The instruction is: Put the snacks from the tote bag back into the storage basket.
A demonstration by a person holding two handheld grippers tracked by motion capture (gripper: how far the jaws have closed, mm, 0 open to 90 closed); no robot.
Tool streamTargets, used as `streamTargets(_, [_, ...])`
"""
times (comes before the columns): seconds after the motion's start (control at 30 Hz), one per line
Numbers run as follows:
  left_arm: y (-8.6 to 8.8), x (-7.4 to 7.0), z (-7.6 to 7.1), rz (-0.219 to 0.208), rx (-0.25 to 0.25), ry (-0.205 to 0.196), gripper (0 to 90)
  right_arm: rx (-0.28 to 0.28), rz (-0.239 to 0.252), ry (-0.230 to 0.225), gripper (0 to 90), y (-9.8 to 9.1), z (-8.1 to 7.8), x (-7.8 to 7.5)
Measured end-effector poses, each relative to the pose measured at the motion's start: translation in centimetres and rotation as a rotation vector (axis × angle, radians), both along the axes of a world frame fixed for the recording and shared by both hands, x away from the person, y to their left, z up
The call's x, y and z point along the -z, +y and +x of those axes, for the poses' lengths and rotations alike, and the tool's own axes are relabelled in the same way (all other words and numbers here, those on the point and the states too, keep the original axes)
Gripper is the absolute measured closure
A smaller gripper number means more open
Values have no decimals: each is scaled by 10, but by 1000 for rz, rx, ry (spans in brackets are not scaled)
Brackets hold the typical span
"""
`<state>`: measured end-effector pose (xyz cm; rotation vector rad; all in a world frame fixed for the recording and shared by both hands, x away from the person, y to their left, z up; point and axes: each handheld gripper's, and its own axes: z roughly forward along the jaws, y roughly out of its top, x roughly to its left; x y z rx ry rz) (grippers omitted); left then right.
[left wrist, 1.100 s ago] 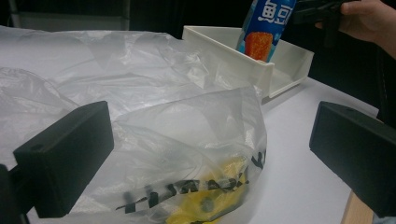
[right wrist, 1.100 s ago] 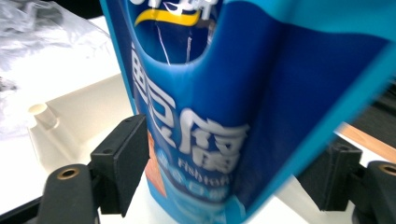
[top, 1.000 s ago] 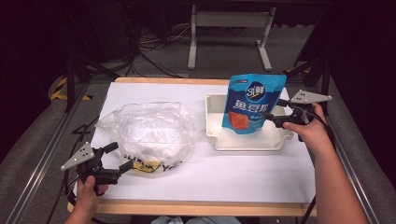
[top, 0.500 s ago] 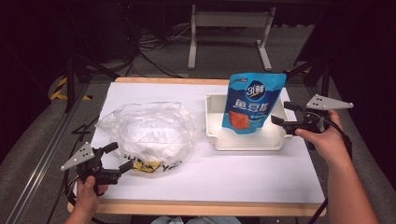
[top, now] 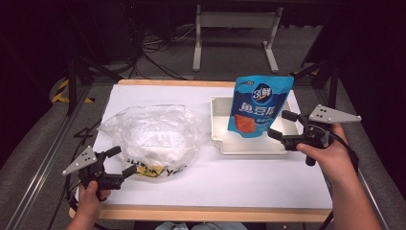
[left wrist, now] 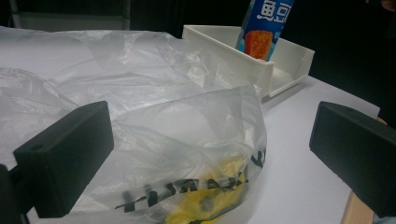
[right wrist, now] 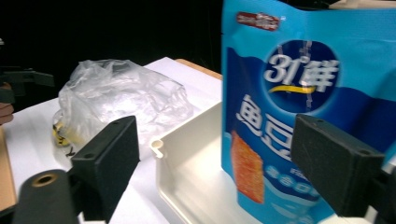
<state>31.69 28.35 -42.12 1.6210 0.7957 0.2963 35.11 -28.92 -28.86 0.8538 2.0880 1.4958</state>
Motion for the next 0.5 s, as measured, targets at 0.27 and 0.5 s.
streamTargets(0.27, [-1,-1,-1,11,21,-20,5,-98,15,-4,113,28,-10,8])
streamTargets(0.5, [-2,-1,-2,12,38,-35,4,-121,4,-25,116,49,-11,27])
